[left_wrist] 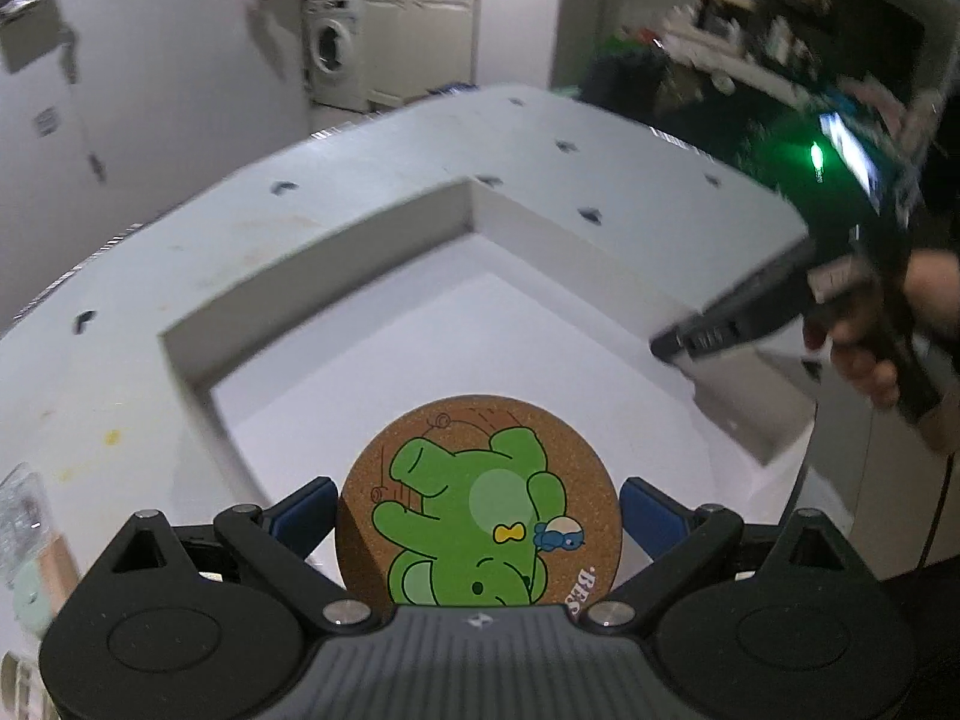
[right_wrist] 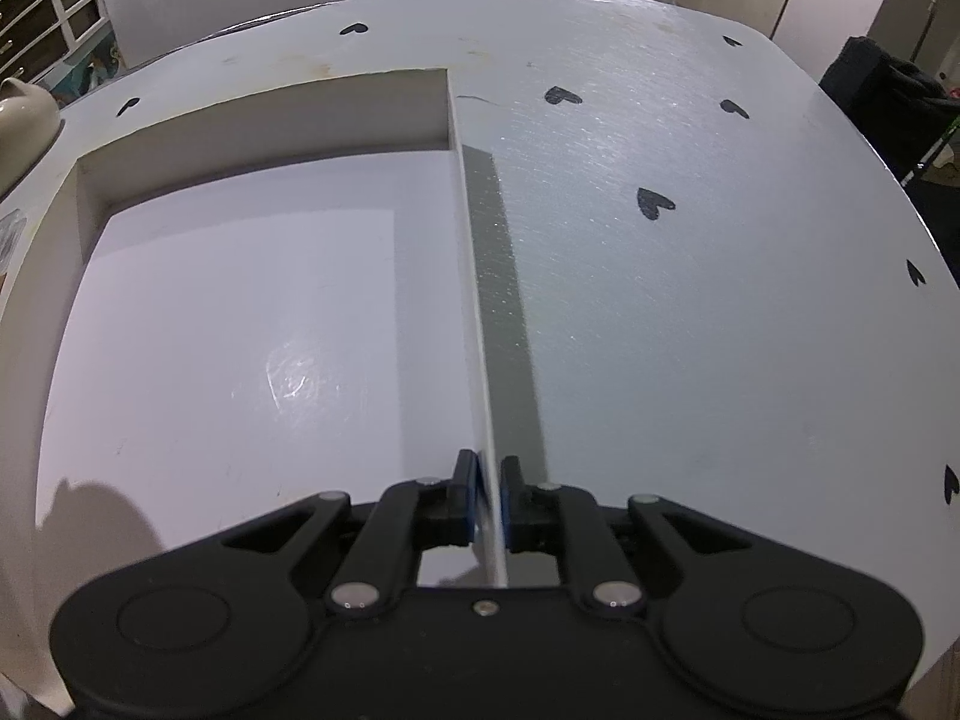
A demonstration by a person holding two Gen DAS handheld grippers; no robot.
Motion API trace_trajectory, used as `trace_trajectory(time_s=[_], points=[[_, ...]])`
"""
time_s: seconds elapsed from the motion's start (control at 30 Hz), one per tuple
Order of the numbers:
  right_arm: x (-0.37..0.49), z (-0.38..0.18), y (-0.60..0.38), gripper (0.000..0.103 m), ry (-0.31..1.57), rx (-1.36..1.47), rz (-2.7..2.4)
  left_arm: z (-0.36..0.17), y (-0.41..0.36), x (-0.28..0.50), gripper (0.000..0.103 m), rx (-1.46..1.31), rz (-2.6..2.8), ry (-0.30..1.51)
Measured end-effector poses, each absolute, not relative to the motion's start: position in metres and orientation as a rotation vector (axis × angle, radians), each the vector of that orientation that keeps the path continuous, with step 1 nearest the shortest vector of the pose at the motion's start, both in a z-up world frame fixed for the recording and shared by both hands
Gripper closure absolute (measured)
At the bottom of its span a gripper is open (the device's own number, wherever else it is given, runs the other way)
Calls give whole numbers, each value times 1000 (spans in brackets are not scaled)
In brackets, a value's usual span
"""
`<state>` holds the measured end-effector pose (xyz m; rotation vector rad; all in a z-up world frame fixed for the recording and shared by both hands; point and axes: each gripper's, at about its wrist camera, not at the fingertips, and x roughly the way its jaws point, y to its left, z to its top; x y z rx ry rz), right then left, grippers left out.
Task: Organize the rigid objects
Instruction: 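Grasp the cork coaster with the left tool and carry it over the tray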
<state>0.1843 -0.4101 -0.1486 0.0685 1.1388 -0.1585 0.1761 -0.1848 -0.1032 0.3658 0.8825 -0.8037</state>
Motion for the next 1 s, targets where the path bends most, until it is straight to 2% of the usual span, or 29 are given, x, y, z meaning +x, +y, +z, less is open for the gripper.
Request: trace_trajectory(time_s=[0.37,0.43,0.77,1.0], points=[[184,-149,-409,92,1148,67,-183,-140,-202,176,4,456,-790,929],[185,-149,-409,92,1150,67,-183,-142,-200,177,0,449,-776,940],[187,-150,-408,92,1152,72,-183,-131,-187,173,0,371,-791,946],[185,-149,-408,92,1144,74,-181,-107,-181,158,0,370,-795,874]])
